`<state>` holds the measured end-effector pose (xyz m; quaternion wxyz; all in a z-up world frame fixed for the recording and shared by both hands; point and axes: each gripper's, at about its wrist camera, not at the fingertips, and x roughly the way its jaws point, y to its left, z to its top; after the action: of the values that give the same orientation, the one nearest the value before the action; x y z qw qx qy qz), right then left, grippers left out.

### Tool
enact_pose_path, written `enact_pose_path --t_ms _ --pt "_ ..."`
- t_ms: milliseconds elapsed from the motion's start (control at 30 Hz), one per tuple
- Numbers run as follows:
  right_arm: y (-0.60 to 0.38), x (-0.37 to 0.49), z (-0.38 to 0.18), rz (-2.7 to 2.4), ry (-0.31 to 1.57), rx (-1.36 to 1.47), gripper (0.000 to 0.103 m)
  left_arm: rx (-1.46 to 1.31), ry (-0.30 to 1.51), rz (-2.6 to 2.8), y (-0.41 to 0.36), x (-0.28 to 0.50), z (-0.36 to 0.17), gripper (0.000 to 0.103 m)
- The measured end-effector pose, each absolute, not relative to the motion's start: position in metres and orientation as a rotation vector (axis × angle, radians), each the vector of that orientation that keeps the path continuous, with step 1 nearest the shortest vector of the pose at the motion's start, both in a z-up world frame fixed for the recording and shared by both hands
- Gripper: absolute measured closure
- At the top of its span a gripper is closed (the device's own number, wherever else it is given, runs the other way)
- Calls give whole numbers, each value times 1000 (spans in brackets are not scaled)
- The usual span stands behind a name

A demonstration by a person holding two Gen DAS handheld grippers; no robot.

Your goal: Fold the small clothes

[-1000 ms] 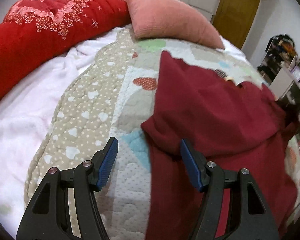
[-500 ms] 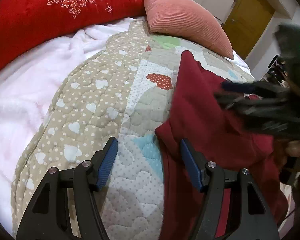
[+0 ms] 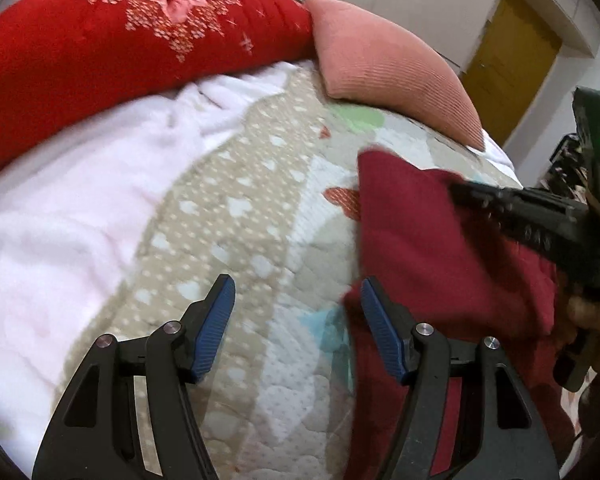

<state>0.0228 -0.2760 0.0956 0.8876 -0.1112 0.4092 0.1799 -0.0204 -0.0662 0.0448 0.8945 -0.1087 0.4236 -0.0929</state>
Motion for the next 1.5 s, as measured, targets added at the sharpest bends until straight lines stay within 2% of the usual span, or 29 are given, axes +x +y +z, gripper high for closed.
enact_pose_path --t_ms 100,200,267,300,333,400,467,600,667,767,833,900,1000,1133,1167,1200,1233,1267,1300,1400,1500 --pt "-274 41 88 316 859 -178 96 -234 893 -192 -65 -17 45 37" --pt "-272 51 65 307 958 -135 95 -227 869 -200 -66 -19 55 37" --pt "-285 39 70 314 962 -52 91 -212 833 -197 -67 -20 65 37" --pt "-292 31 75 319 948 -21 85 -206 817 -197 -68 -20 69 37" --pt "-301 20 82 323 930 8 75 -203 807 -200 -70 -18 72 37" --pt "-314 -4 93 319 885 30 64 -203 810 -218 -78 -13 74 37" --pt "-318 -26 91 335 869 16 64 -206 815 -245 -90 -9 74 37" --pt "-315 -31 52 294 1005 -41 63 -122 936 -276 -124 1 48 37" --pt "-321 -37 57 300 987 -6 64 -67 994 -253 -131 2 31 37" --pt "-351 -55 83 311 930 81 63 -81 981 -256 -128 -1 30 37" --pt "-385 -67 100 203 866 79 50 -88 986 -253 -126 -2 31 37" --pt "-417 -73 107 70 853 59 43 -79 974 -245 -127 -4 30 36" --pt "-469 -69 101 -117 875 82 43 -69 961 -222 -129 -7 30 34" --pt "-495 -53 65 -171 990 86 45 -86 972 -226 -127 -4 30 34" --pt "-496 -53 59 -163 1004 91 50 -99 976 -230 -125 -3 31 34" --pt "-496 -54 55 -139 1002 105 69 -114 978 -233 -122 -3 32 34" --pt "-493 -55 57 -125 984 105 82 -127 975 -231 -120 -2 33 34" --pt "-494 -61 60 -140 964 82 88 -137 971 -225 -117 -1 34 34" --pt "-493 -64 65 -152 940 52 92 -143 972 -221 -116 0 33 34" --pt "-504 -63 71 -159 898 78 92 -136 978 -213 -119 1 29 32" --pt "-506 -50 54 -172 953 61 92 -102 974 -205 -122 -1 31 32"
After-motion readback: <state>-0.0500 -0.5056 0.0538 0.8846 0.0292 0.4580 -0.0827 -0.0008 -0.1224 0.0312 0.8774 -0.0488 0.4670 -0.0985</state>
